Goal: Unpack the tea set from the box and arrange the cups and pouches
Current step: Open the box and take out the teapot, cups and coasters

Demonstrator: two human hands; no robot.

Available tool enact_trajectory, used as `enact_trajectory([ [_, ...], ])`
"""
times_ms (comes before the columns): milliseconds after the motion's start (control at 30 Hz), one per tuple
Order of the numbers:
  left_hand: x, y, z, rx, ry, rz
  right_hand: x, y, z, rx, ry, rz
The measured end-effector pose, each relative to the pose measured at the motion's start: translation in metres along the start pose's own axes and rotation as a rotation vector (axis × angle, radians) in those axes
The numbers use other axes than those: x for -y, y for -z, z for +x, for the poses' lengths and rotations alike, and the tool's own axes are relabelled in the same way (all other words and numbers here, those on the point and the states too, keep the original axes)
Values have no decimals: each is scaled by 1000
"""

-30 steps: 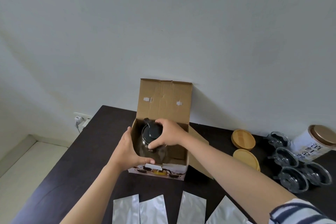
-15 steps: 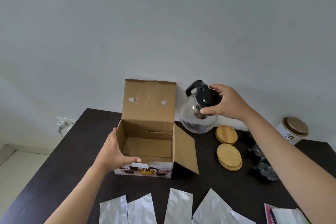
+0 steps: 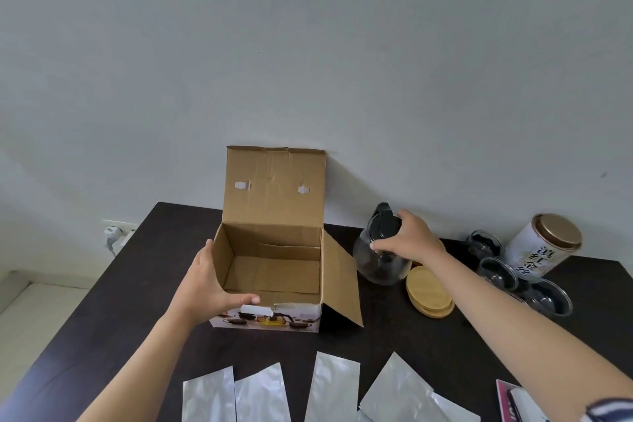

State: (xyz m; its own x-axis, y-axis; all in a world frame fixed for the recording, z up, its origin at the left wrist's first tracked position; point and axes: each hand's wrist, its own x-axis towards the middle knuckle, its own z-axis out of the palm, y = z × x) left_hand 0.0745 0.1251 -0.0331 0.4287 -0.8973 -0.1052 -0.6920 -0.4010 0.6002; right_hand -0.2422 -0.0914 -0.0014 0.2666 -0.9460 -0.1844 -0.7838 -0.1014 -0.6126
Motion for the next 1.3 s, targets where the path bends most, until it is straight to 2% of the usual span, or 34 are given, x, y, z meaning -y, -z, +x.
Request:
enact_trajectory([
  [200,1,-1,1,-11,-11,1,-3,-16,7,45,-24,20],
  [500,1,-2,0,-19,-18,13,-6,-17,7,120,-22,-93],
  [633,1,-1,0,-18,-14,10,-4,-29,-8,-41,32,-131],
  [700,1,-1,0,-19,-14,12,0,-41,-26,-220,76,-97],
  [767,1,-2,0,-24,-19,14,6,-61,-50,-437,117,84],
  [800,1,-2,0,-28,-20,12,10,-72,-66,-482,72,203],
  [833,1,-2,0,-32,-19,11,14,-87,-81,-457,-28,334],
  [967,1,-2,0,-28,-16,16,30,-125,-124,-92,-786,852],
  [1033,2,-2,0,-21,-16,19,34,-126,-125,52,-981,1251],
  [1100,1,-1,-1,-17,-22,14,37,-122,-122,99,-1007,1598],
  [1133,1,0,-2,-16,-27,8,39,-120,-121,88,-995,1690],
  [1300,1,4,-3,28,-24,21,41,-122,-124,111,-994,1693],
])
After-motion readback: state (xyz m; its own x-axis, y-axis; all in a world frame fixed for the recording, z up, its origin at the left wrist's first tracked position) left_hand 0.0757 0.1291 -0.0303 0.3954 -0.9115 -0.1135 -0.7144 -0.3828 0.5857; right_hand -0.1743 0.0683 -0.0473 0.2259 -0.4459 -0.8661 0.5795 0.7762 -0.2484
